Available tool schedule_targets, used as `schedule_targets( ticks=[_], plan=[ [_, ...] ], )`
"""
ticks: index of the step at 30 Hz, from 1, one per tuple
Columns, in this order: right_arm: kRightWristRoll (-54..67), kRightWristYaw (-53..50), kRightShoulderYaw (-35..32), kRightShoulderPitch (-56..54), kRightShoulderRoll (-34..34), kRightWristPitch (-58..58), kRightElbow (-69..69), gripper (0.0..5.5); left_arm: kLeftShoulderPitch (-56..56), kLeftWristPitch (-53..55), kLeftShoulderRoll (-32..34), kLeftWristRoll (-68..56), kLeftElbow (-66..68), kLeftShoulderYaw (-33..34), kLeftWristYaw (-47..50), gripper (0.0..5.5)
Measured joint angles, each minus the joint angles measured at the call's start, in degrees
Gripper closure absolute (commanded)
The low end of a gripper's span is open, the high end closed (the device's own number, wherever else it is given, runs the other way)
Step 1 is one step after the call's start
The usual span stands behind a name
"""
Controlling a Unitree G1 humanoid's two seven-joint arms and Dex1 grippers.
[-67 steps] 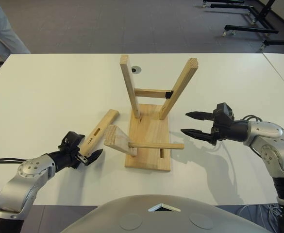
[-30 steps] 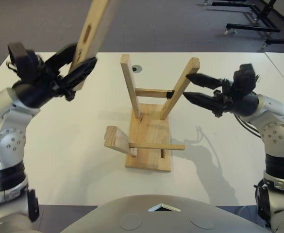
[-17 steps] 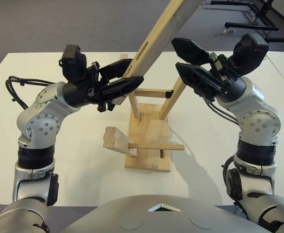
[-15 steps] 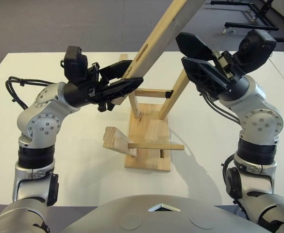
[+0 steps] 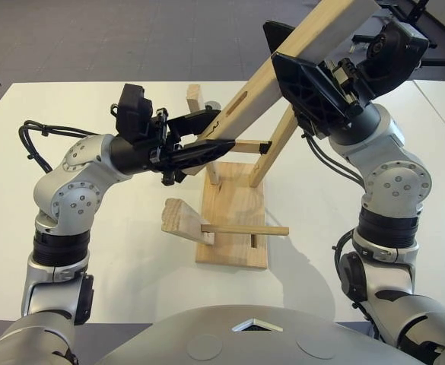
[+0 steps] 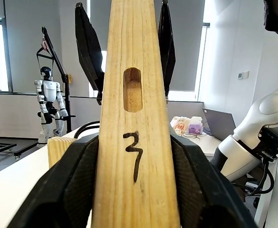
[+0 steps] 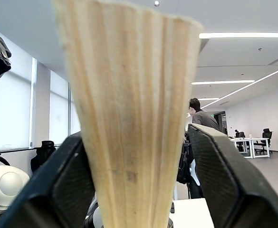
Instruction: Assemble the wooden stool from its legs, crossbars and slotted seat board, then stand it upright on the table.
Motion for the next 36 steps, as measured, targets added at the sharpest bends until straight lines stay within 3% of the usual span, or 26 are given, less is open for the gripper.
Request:
schedule_targets(
  ticks=[3,8,9,14,19,25,30,36],
  plan=[
    [0.2,0.1,0.0,-0.3,0.0,0.1,0.0,3.38,0.1,0.3,0.0,0.0,0.0,0.3,0.4,3.42],
    [0.6,0.3,0.1,-0.3,0.2,0.2,0.2,3.39,0.1,1.2,0.2,-0.4,0.0,0.4,0.3,3.42],
    [0.6,0.6,0.1,-0.3,0.2,0.2,0.2,3.39,0.1,1.4,0.2,-0.5,0.0,0.4,0.2,3.05],
    [-0.8,1.3,-4.0,-0.3,-0.8,-3.7,0.0,3.43,2.0,2.3,0.5,-0.5,0.1,3.8,3.6,2.37],
    [-0.2,7.5,-11.1,7.5,-11.2,-1.5,-0.1,3.44,6.0,4.4,4.5,-6.5,-3.3,13.2,6.3,1.69],
    [-2.2,17.6,-14.3,24.7,-20.9,2.8,-0.5,3.44,11.4,5.6,8.0,-12.3,-6.9,21.7,9.0,0.77],
    [-7.6,25.7,-10.7,32.5,-24.7,2.3,-2.8,3.45,15.3,6.3,9.1,-16.3,-7.7,25.8,10.3,0.1],
    [-9.5,24.7,-5.7,35.3,-18.9,-1.6,-7.0,3.45,15.6,7.5,12.1,-17.9,-0.8,28.0,7.9,0.1]
  ],
)
